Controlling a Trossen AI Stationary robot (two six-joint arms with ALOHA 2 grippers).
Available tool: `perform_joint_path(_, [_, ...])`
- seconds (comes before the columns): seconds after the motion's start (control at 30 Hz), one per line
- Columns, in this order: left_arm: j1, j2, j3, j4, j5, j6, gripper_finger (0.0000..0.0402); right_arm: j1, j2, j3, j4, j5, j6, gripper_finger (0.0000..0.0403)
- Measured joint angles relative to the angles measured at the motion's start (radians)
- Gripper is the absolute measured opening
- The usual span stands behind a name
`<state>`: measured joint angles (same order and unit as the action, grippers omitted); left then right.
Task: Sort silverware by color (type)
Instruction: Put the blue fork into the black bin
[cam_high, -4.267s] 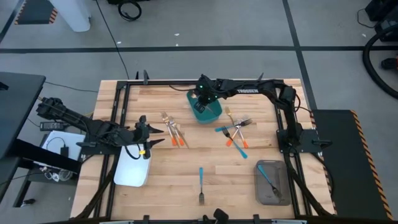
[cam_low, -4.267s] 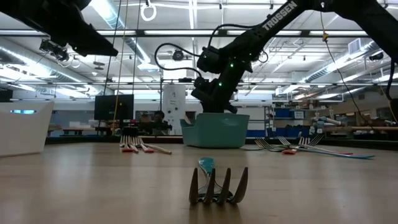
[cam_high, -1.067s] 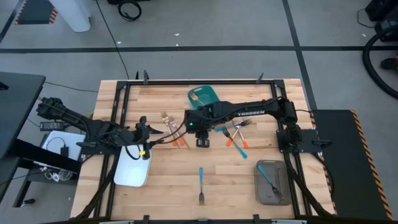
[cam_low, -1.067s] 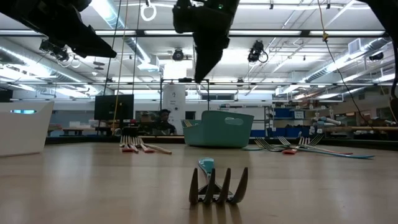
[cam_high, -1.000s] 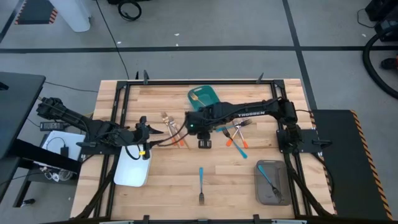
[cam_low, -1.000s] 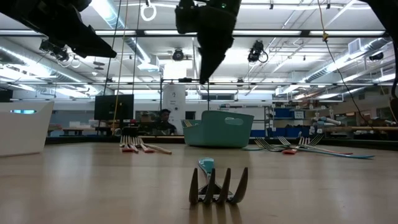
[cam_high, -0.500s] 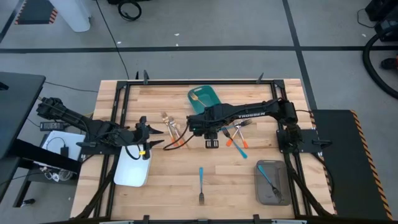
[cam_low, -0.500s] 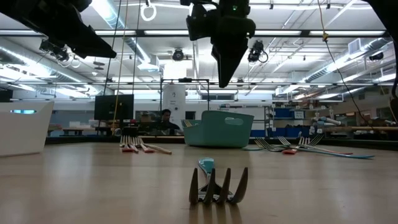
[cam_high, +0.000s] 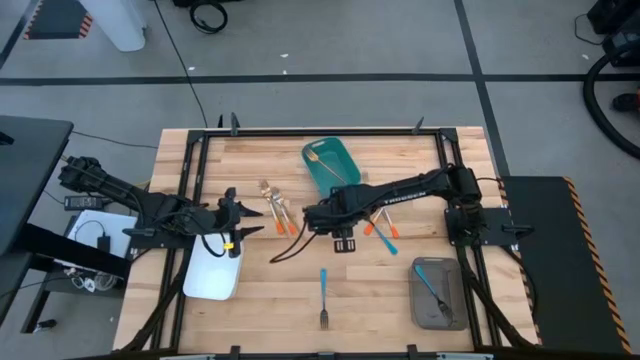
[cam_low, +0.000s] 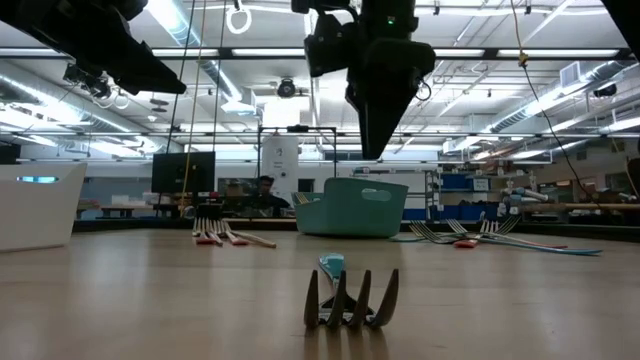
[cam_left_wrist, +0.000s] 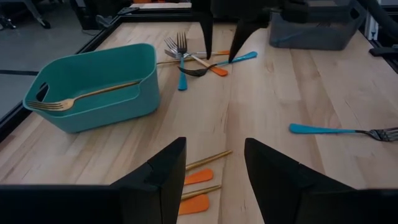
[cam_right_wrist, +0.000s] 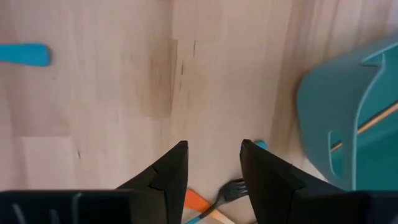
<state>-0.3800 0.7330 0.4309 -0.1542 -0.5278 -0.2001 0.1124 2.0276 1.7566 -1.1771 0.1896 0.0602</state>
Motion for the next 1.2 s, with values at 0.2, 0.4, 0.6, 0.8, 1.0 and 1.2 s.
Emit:
perform_joint_path(0.2, [0.000,0.000,0.000,0.000,0.000,0.000,0.0172,0.024,-0.002,-0.003,-0.010,0.002,0.015,0.0152])
perform_joint_path(0.4, [0.000,0.000,0.000,0.000,0.001,0.000,0.0172,0.036,-0.002,-0.003,-0.040,0.034,0.012,0.0152])
perform_joint_path(0.6, [0.000,0.000,0.000,0.000,0.001,0.000,0.0172,0.047,-0.064,-0.085,-0.011,0.054,0.030,0.0152])
perform_joint_path(0.8, [0.000,0.000,0.000,0.000,0.002,0.001,0.0172,0.043,-0.217,-0.273,0.115,0.062,0.089,0.0152])
perform_joint_path(1.0, [0.001,0.000,0.000,0.003,0.002,0.001,0.0172,0.045,-0.348,-0.421,0.207,0.097,0.169,0.0152])
perform_joint_path(1.2, [0.001,0.000,0.000,0.008,0.002,0.001,0.0172,0.027,-0.436,-0.529,0.236,0.135,0.208,0.0152])
